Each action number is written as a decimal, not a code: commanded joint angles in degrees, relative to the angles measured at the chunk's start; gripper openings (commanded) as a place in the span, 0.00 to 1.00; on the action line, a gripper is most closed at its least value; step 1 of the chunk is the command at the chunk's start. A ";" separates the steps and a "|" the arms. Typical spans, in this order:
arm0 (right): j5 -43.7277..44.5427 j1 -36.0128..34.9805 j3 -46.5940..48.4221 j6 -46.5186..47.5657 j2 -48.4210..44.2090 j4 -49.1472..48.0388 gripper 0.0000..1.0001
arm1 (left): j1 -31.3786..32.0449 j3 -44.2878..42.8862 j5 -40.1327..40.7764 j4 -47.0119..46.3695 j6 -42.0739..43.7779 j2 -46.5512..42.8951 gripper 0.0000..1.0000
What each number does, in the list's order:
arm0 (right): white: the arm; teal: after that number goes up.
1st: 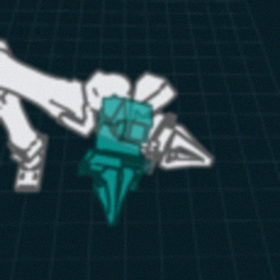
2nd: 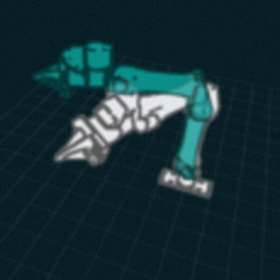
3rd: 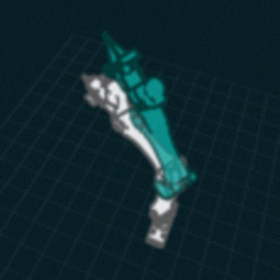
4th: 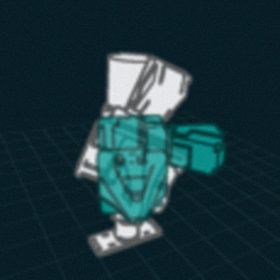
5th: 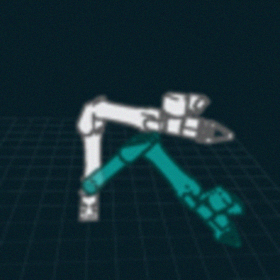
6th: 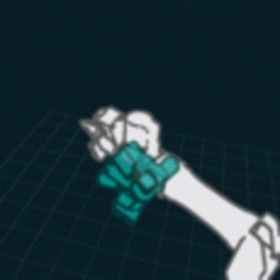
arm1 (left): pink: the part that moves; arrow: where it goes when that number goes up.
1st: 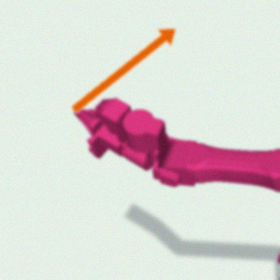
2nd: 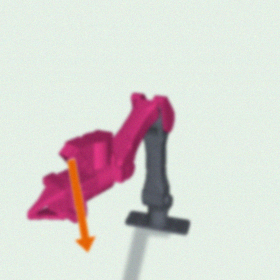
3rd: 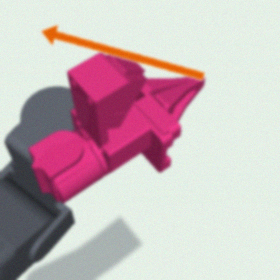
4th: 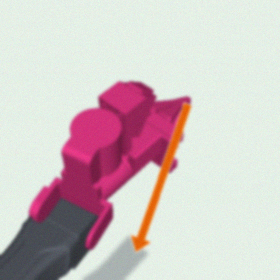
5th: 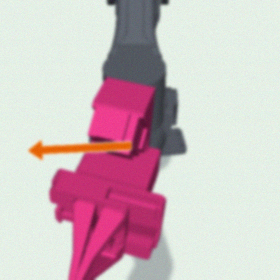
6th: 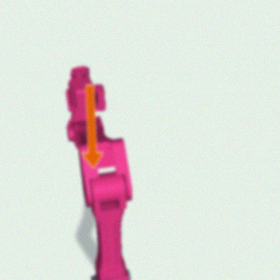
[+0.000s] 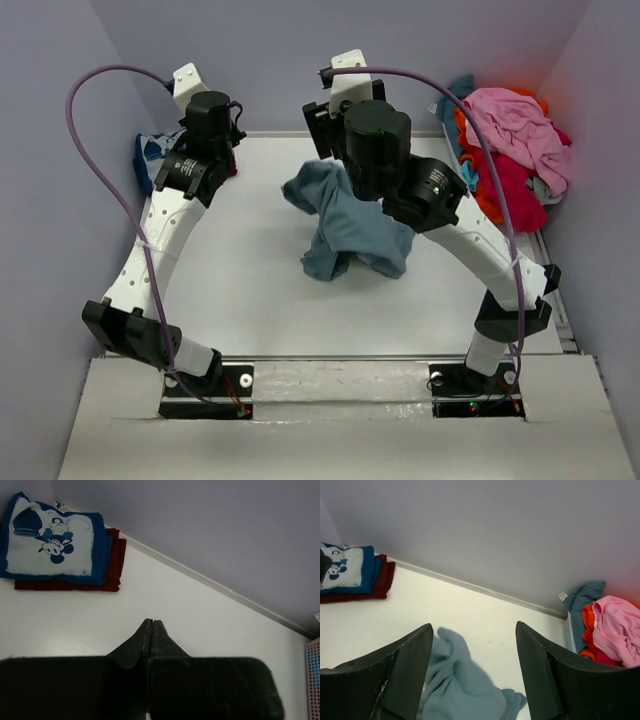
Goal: Fold and stack the t-shirts
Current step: Flatten out the tshirt
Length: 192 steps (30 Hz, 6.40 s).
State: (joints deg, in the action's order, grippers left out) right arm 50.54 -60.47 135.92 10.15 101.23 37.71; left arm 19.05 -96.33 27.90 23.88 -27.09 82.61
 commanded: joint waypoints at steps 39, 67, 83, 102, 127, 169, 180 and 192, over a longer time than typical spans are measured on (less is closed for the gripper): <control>-29.18 25.05 -40.02 -40.21 -0.07 13.18 0.70 | 3.98 11.79 -15.33 3.89 0.20 22.41 0.67; -31.30 29.09 -41.61 -38.45 1.51 10.89 0.69 | 5.03 5.19 -13.84 7.32 0.55 34.02 0.63; -31.30 30.14 -43.28 -38.72 1.43 11.15 0.68 | 5.03 4.66 -13.49 7.85 0.20 38.85 0.59; -35.08 33.22 -49.70 -40.30 11.53 6.94 0.52 | 5.03 3.79 -13.49 8.20 0.55 38.16 0.50; -33.85 34.80 -46.35 -38.45 11.19 8.25 0.07 | 2.32 5.63 -10.50 9.52 -1.47 31.92 0.06; -13.90 38.23 -44.16 -43.81 -25.46 22.75 0.07 | -12.90 14.59 -4.96 12.34 -1.12 2.48 0.06; -9.15 38.23 -47.14 -45.92 -33.55 23.46 0.07 | -15.01 17.23 -4.53 11.72 -3.23 0.01 0.06; -8.35 38.23 -52.77 -47.06 -39.19 21.78 0.07 | -16.06 19.34 -1.88 9.60 -4.55 -3.96 0.06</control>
State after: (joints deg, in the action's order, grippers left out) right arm 37.65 -22.68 85.49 -36.27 63.13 60.71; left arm 4.58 -78.30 21.08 35.53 -31.44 79.90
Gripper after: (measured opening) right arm 0.072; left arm 0.084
